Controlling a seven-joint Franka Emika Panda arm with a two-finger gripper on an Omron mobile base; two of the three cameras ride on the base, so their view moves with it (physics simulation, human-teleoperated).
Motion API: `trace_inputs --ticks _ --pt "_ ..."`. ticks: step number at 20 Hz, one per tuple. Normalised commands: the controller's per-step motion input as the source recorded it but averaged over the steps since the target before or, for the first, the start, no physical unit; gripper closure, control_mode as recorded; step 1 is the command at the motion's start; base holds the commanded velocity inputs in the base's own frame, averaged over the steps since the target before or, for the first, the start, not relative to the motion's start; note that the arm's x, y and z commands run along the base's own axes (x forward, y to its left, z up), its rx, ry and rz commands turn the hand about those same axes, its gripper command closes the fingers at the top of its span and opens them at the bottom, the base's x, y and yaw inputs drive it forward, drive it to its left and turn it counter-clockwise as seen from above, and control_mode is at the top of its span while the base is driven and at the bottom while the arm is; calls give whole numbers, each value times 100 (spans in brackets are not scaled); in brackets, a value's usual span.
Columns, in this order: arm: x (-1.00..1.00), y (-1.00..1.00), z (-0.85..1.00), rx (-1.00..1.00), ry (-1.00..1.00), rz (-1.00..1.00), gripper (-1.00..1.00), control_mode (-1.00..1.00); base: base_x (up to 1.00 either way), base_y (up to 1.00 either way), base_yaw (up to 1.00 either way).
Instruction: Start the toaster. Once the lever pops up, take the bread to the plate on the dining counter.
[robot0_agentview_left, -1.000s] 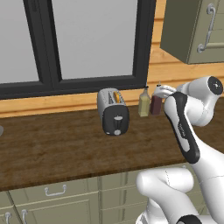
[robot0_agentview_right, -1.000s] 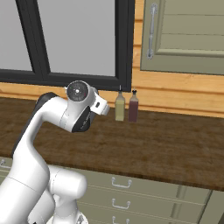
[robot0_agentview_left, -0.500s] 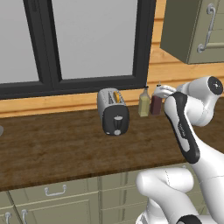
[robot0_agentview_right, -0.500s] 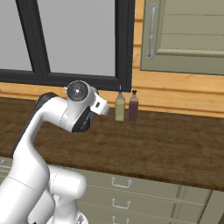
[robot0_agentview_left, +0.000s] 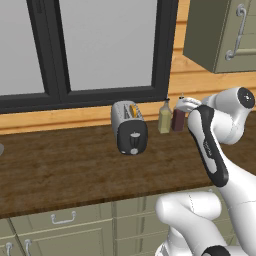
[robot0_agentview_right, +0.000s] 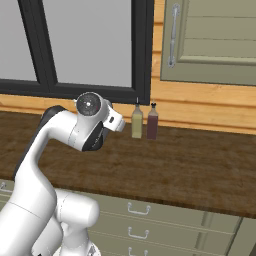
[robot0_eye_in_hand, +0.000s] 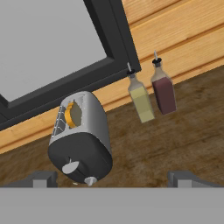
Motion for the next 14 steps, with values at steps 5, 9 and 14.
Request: trace_inputs --ticks 5,9,14 --pt "0 0 0 0 0 0 -100 -100 0 0 0" --pt "0 0 0 0 0 0 -100 -100 0 0 0" --pt "0 0 0 0 0 0 -100 -100 0 0 0"
